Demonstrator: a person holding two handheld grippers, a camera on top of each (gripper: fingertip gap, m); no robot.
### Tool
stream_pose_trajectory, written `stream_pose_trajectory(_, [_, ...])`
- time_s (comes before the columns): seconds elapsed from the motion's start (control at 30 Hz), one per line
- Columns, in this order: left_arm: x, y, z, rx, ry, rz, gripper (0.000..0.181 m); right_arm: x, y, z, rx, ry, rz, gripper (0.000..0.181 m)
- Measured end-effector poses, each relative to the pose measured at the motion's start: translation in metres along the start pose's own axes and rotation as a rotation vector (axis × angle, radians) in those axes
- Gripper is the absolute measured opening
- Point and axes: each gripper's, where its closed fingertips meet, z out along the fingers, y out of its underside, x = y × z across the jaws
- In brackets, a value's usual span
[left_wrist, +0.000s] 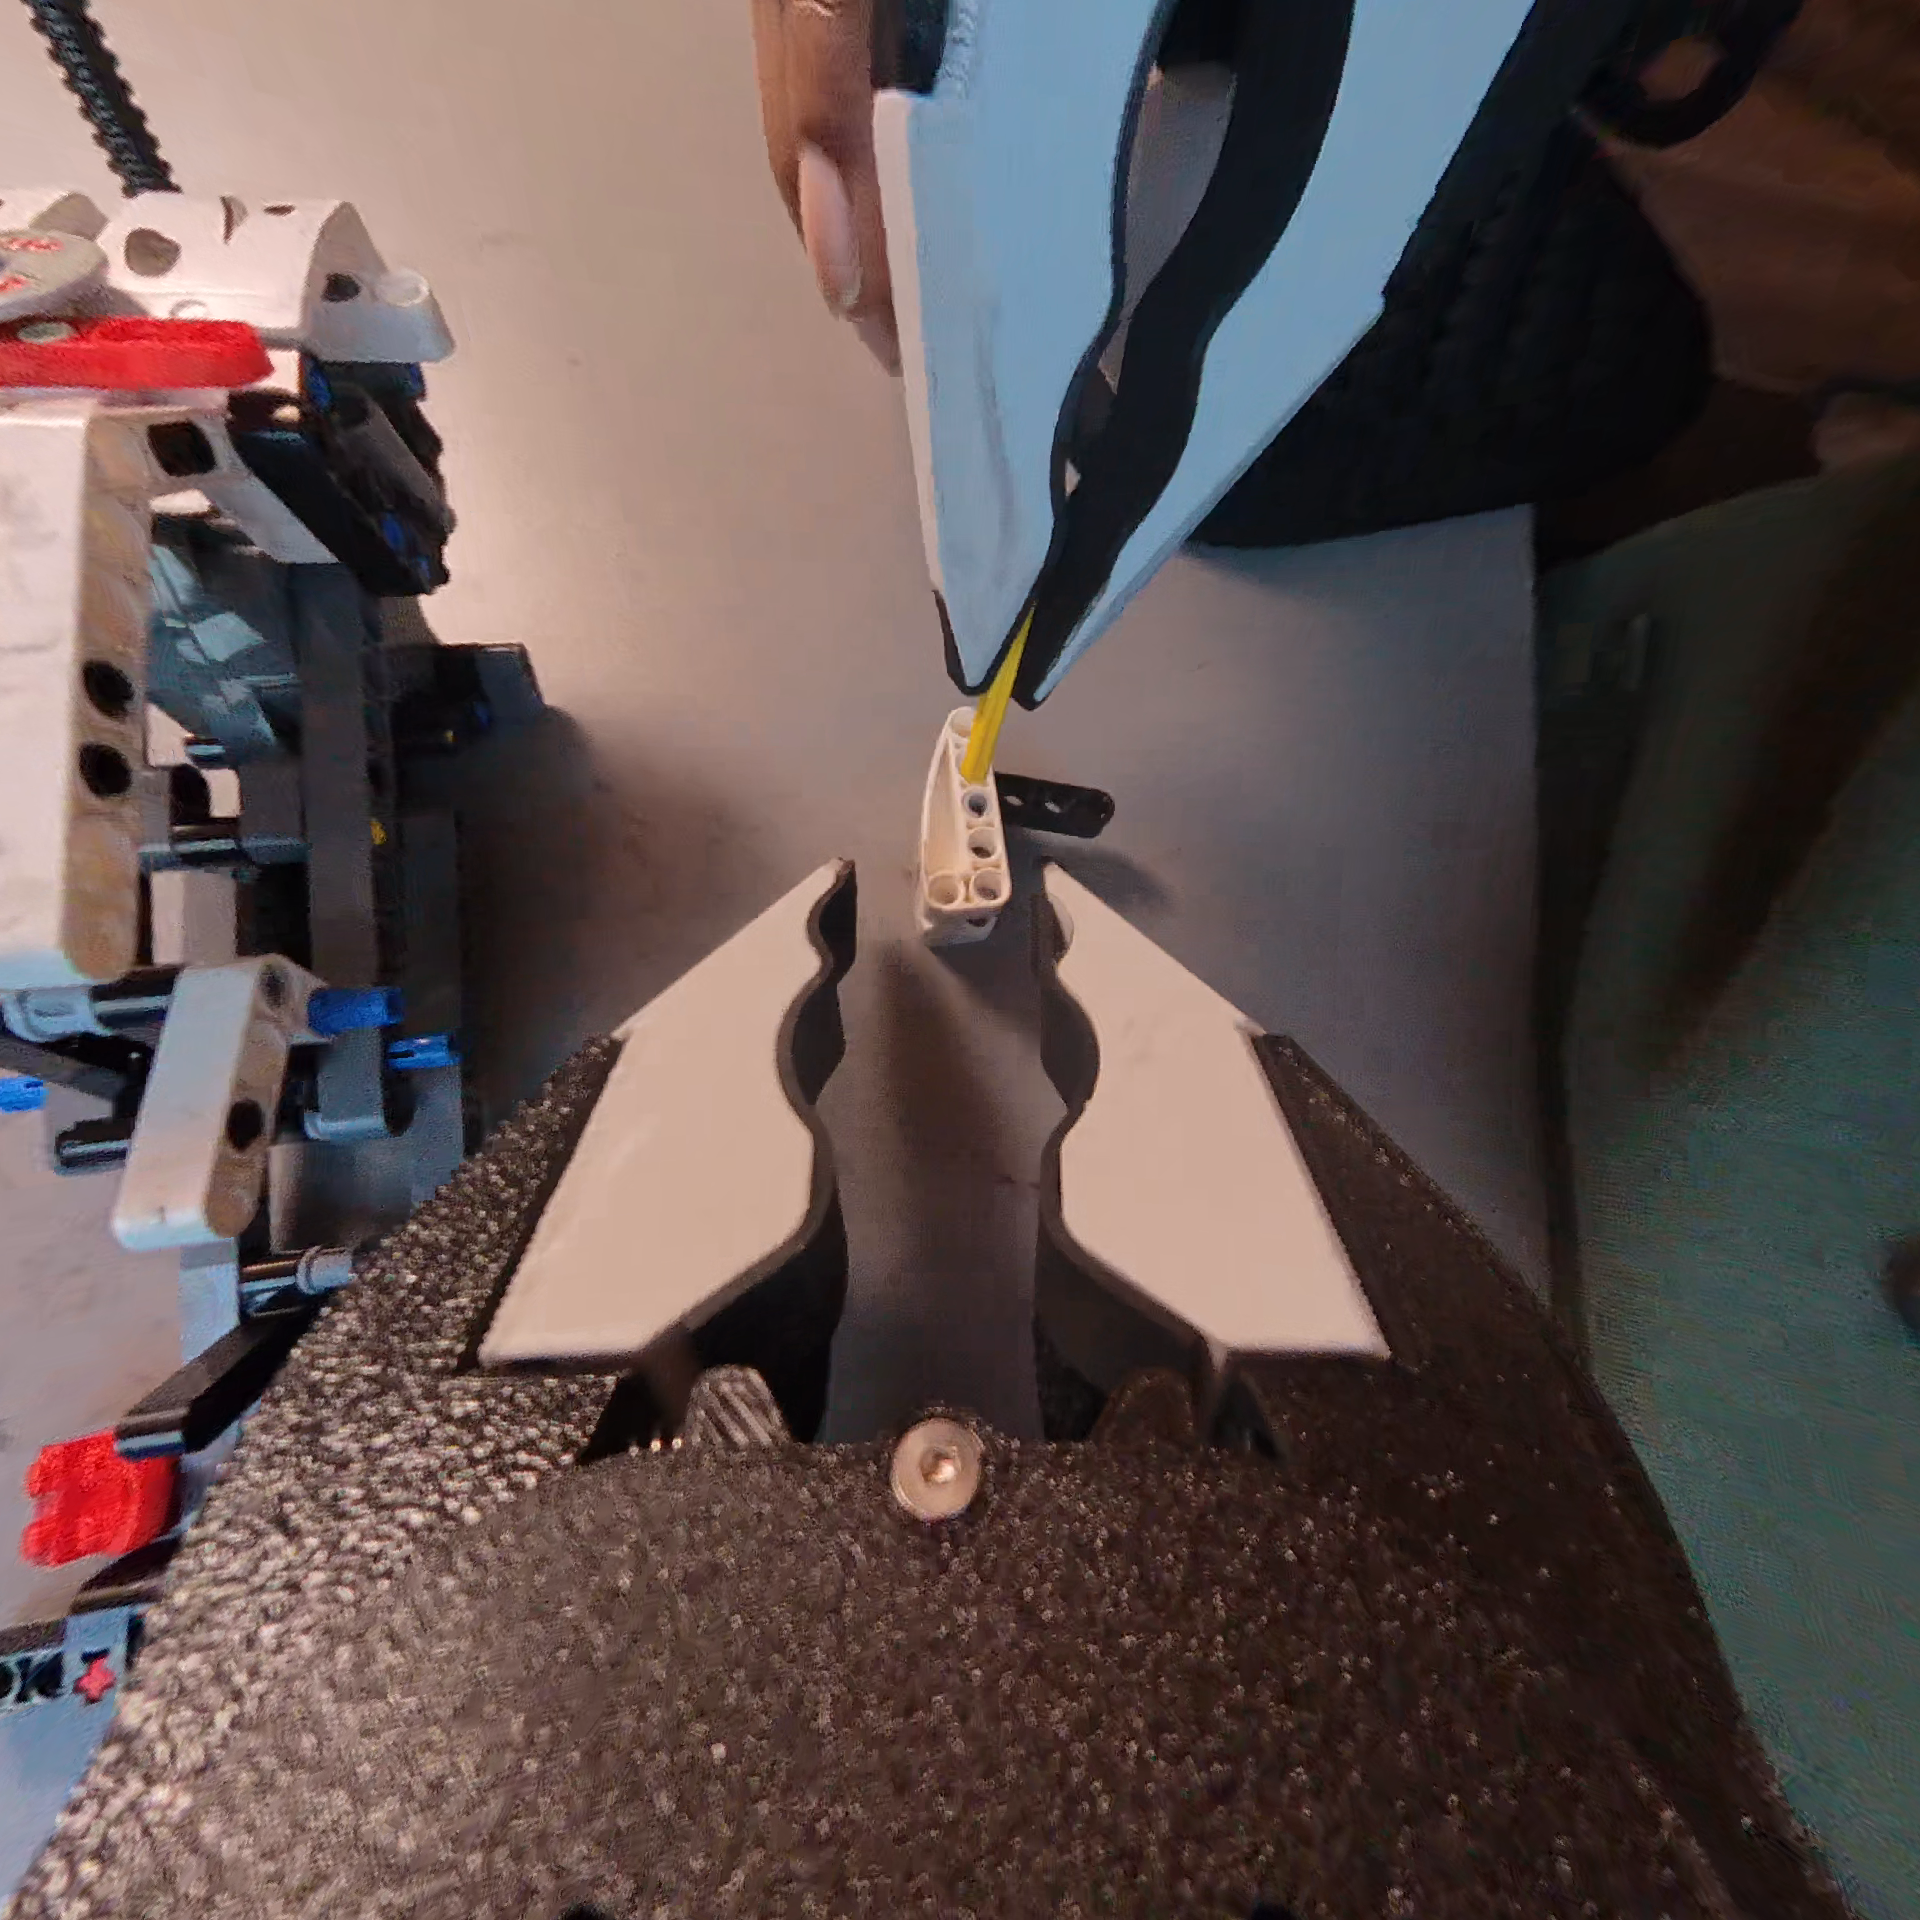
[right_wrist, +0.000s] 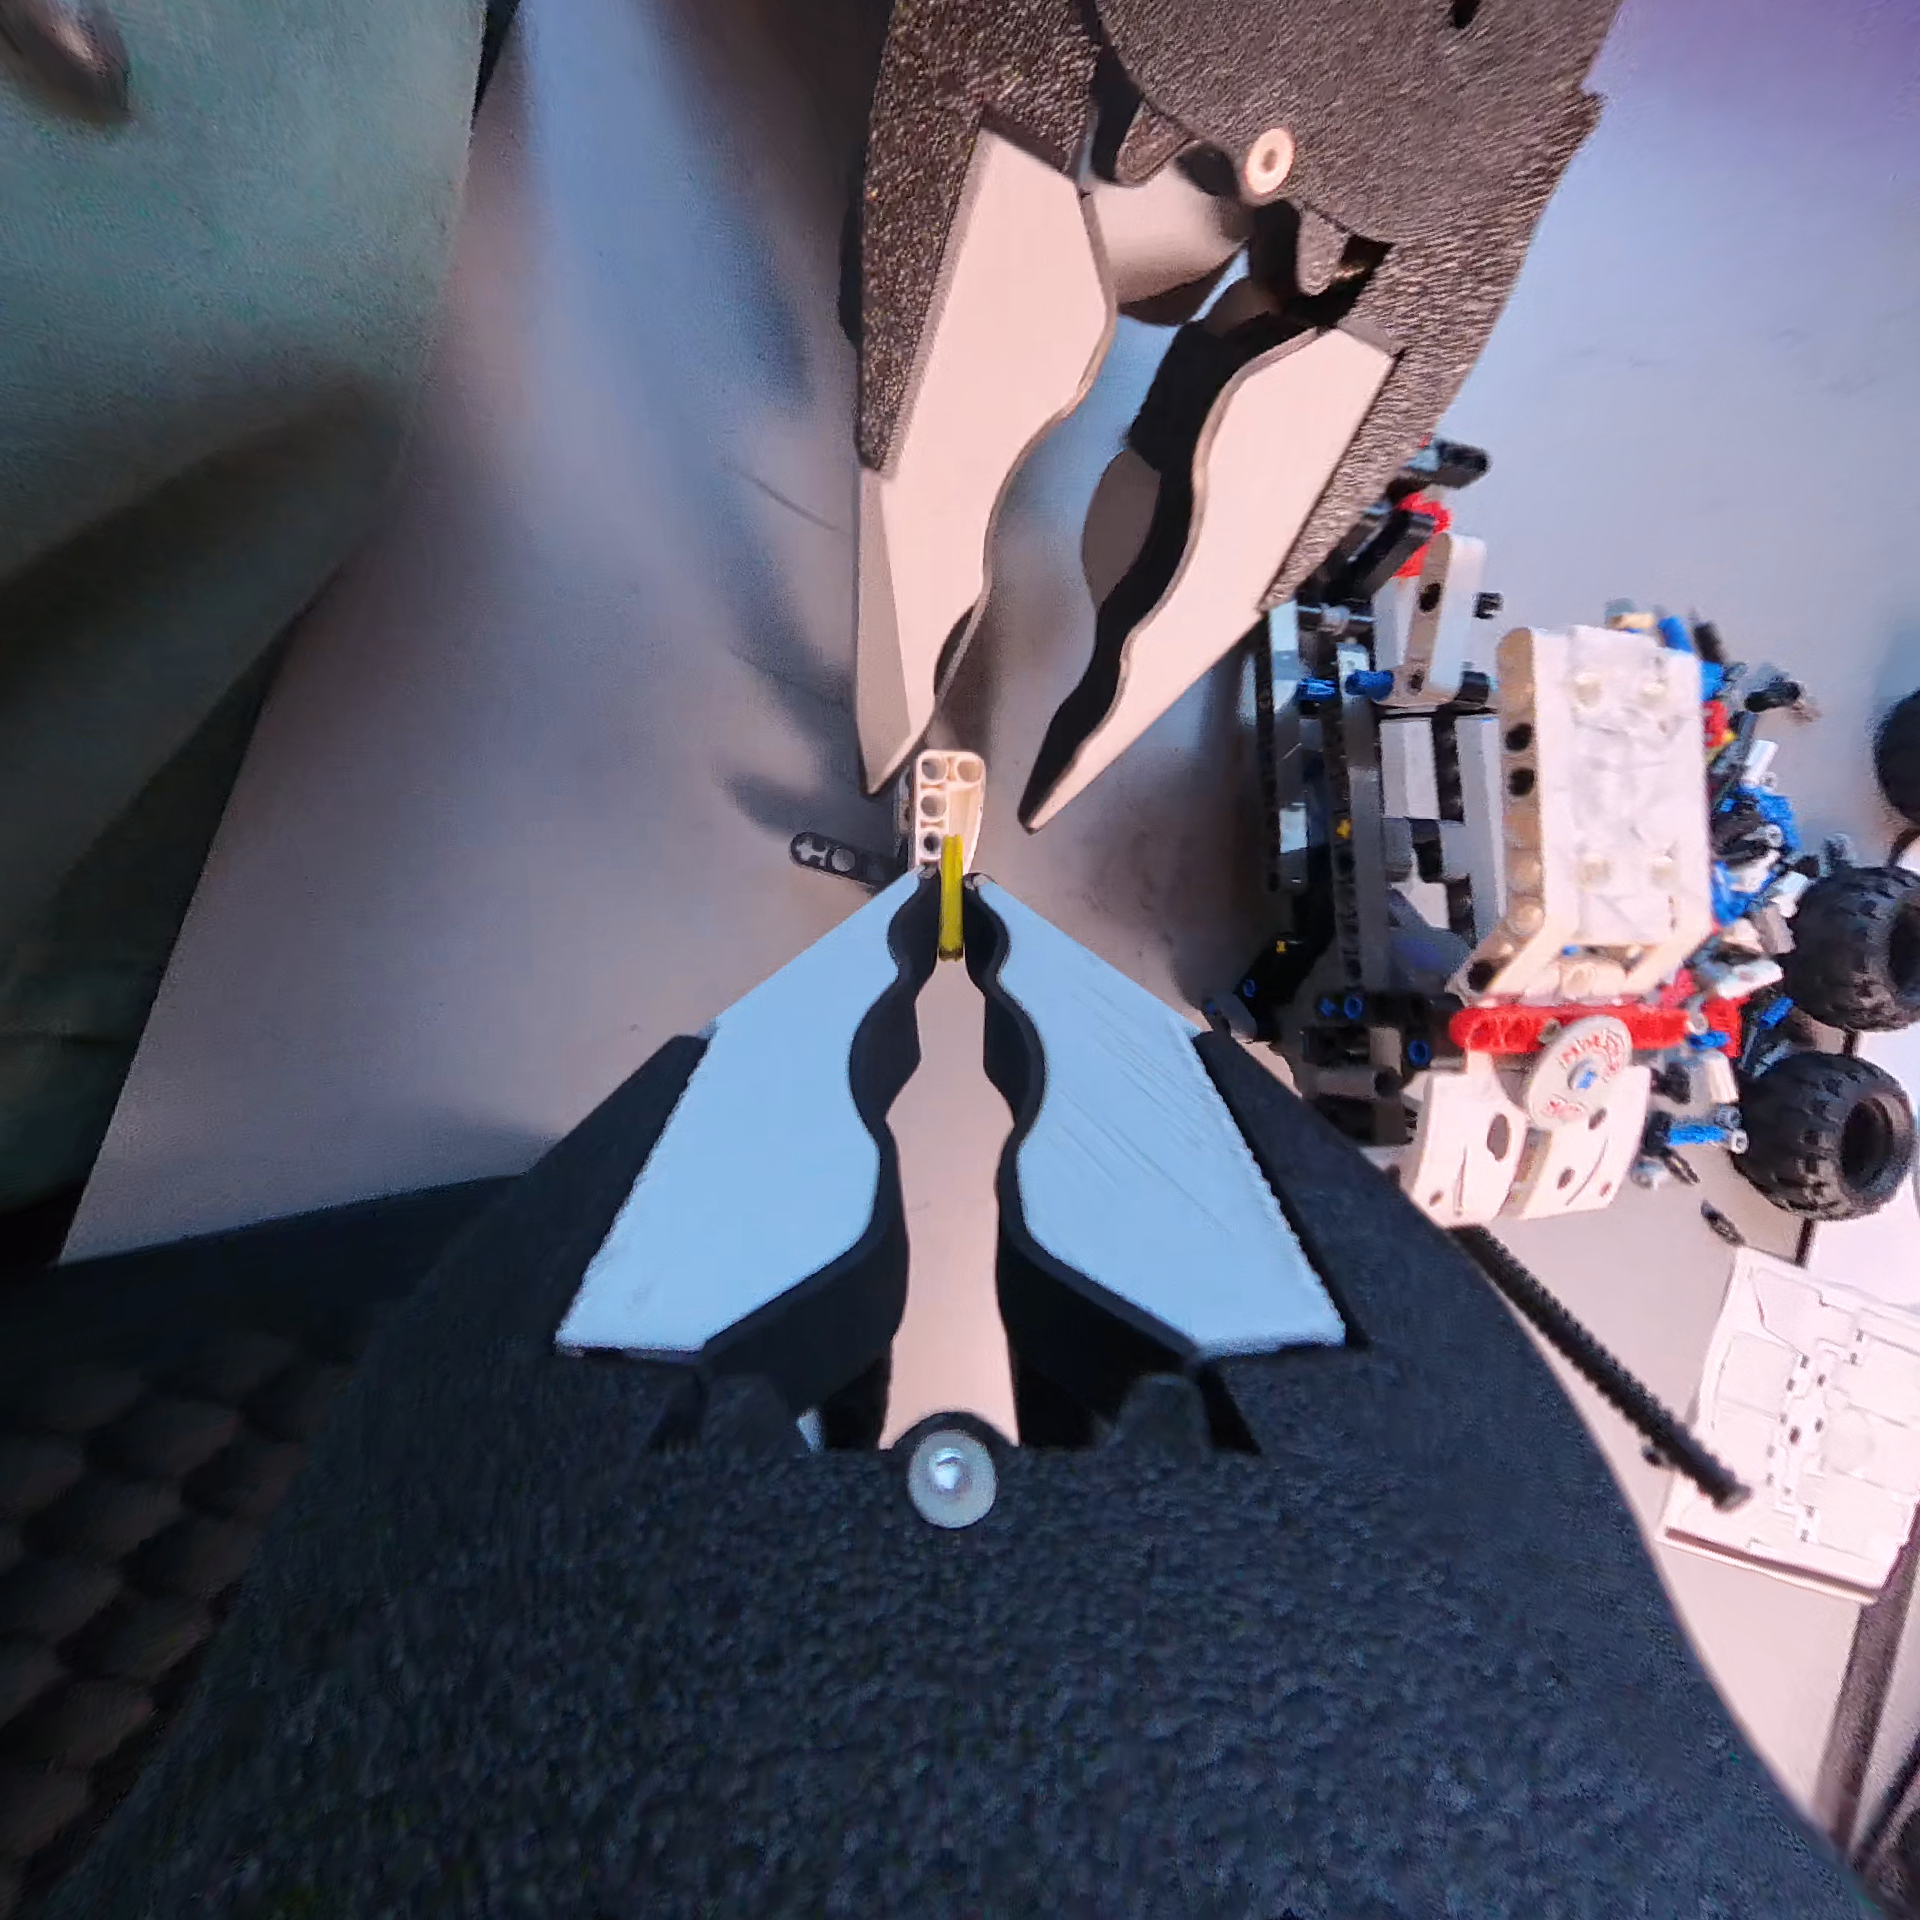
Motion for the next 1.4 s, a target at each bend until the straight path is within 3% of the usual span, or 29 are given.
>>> stream_pose_trajectory(0.17, [-0.001, 0.004, 0.005, -0.03, -0.01, 0.032, 0.027, -0.003, 0.001, 0.008, -0.103, -0.087, -0.068, 0.003])
stream_pose_trajectory(0.23, [0.0, 0.004, 0.007, -0.03, -0.003, 0.042, 0.017, -0.002, 0.003, 0.007, -0.155, -0.108, -0.099, 0.003])
stream_pose_trajectory(0.63, [0.001, -0.004, 0.005, 0.01, 0.036, 0.063, 0.015, -0.002, 0.003, 0.004, -0.344, -0.182, -0.312, 0.002])
stream_pose_trajectory(0.8, [0.006, -0.019, -0.003, 0.065, 0.058, 0.054, 0.015, -0.006, 0.003, 0.001, -0.37, -0.173, -0.353, 0.002])
stream_pose_trajectory(0.87, [0.012, -0.03, -0.007, 0.079, 0.07, 0.074, 0.015, -0.018, 0.013, 0.015, -0.384, -0.177, -0.374, 0.002])
stream_pose_trajectory(0.93, [0.008, -0.021, 0.0, 0.011, 0.003, 0.146, 0.015, -0.019, 0.016, 0.021, -0.346, -0.16, -0.318, 0.002])
stream_pose_trajectory(1.07, [-0.002, -0.03, -0.024, 0.14, 0.013, 0.115, 0.015, -0.017, 0.008, 0.012, -0.212, -0.118, -0.152, 0.002])
stream_pose_trajectory(1.23, [0.003, -0.012, -0.018, 0.112, 0.053, 0.151, 0.015, 0.003, -0.009, -0.005, 0.014, 0.044, 0.04, 0.002])
stream_pose_trajectory(1.4, [0.006, -0.007, -0.014, 0.086, 0.075, 0.164, 0.015, 0.001, -0.011, 0.0, 0.096, 0.106, 0.076, 0.002])
